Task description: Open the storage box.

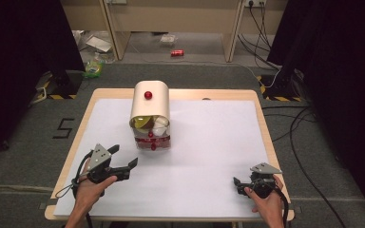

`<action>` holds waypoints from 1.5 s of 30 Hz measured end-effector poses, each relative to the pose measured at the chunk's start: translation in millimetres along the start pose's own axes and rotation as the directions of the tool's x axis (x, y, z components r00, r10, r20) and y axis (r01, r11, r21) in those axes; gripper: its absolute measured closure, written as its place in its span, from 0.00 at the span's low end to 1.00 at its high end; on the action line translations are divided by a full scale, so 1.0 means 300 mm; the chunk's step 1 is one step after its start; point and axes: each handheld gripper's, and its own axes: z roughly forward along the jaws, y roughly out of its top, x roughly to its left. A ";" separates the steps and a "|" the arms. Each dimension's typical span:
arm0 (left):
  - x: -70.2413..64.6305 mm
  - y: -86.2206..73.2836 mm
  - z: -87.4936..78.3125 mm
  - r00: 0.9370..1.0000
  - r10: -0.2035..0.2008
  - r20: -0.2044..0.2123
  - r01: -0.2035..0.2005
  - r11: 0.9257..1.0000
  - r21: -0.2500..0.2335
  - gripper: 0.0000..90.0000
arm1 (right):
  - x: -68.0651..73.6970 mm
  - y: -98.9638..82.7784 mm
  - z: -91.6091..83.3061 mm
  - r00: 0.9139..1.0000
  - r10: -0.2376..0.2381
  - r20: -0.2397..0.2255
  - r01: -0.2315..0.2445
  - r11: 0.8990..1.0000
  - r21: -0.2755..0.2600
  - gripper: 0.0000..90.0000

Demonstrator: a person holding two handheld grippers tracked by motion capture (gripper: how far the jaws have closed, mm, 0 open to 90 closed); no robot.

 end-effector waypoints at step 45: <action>-0.071 0.177 0.072 0.997 0.046 0.069 -0.038 0.994 -0.102 0.17 | -0.002 0.001 0.001 1.000 0.001 -0.003 -0.001 1.000 0.002 0.13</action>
